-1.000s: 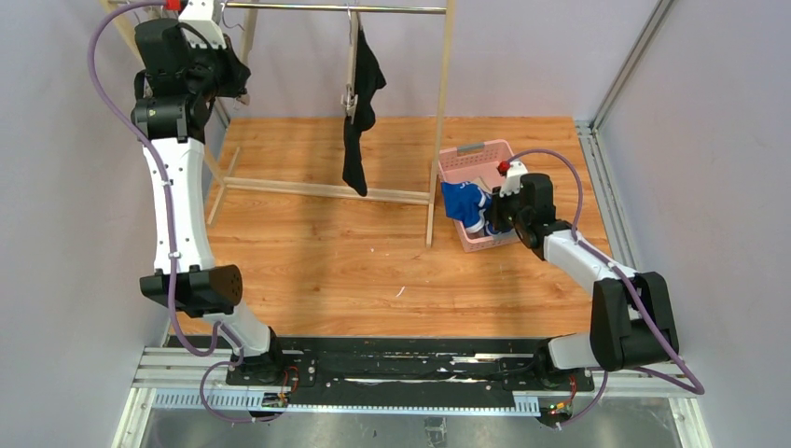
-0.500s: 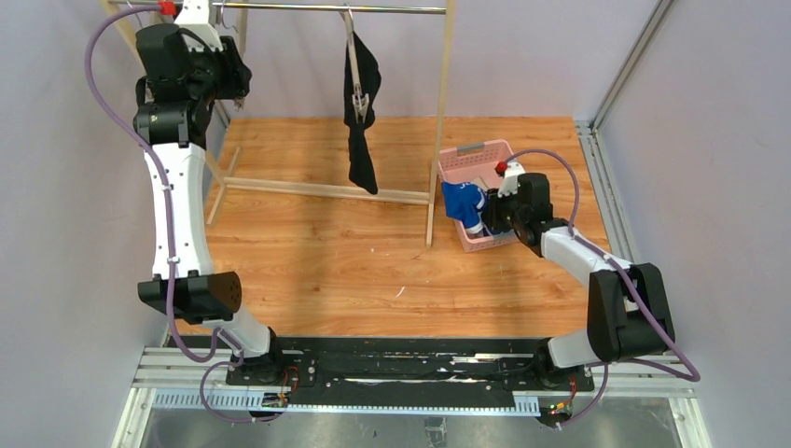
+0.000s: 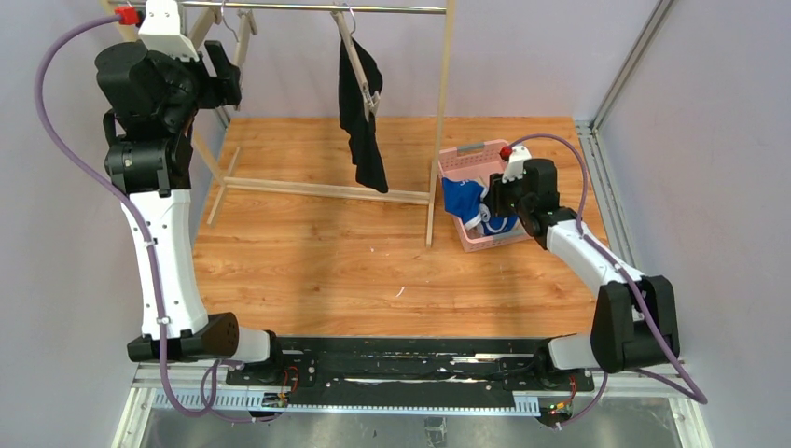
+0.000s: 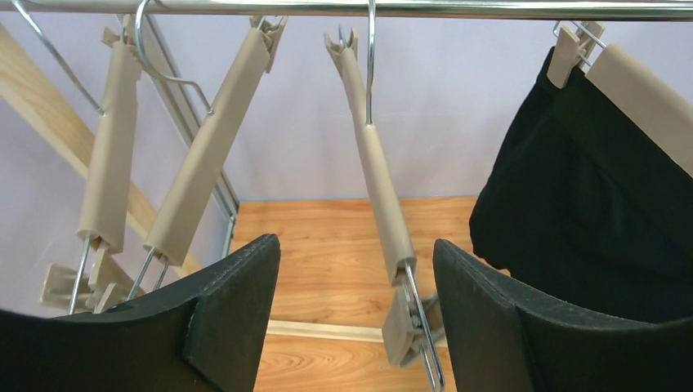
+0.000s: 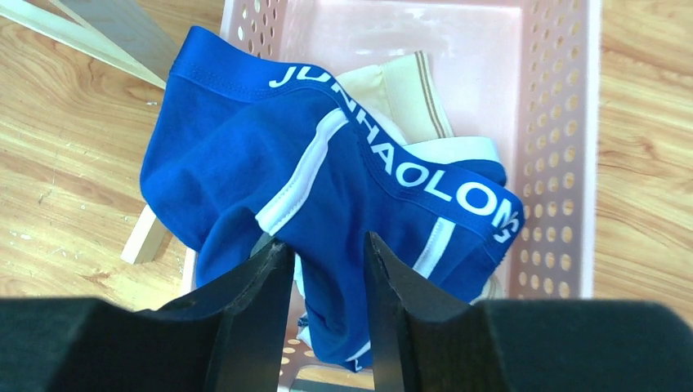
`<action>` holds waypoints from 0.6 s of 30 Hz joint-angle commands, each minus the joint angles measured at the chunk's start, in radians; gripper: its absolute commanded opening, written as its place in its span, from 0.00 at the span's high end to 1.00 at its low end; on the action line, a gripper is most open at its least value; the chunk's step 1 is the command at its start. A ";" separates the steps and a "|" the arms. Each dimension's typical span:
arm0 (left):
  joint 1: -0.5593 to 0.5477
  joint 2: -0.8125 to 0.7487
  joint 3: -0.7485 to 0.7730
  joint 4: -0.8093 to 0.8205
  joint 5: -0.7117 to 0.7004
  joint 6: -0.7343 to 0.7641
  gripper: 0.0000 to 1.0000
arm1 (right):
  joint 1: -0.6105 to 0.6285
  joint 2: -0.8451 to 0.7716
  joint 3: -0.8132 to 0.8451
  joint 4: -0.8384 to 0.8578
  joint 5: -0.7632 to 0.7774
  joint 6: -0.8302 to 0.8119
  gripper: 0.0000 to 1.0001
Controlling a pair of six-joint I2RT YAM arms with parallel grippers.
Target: Remove the underwear clipped to the hanger
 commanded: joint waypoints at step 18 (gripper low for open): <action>0.002 -0.188 -0.092 0.031 0.349 -0.108 0.19 | 0.010 -0.171 0.070 -0.029 -0.127 0.007 0.70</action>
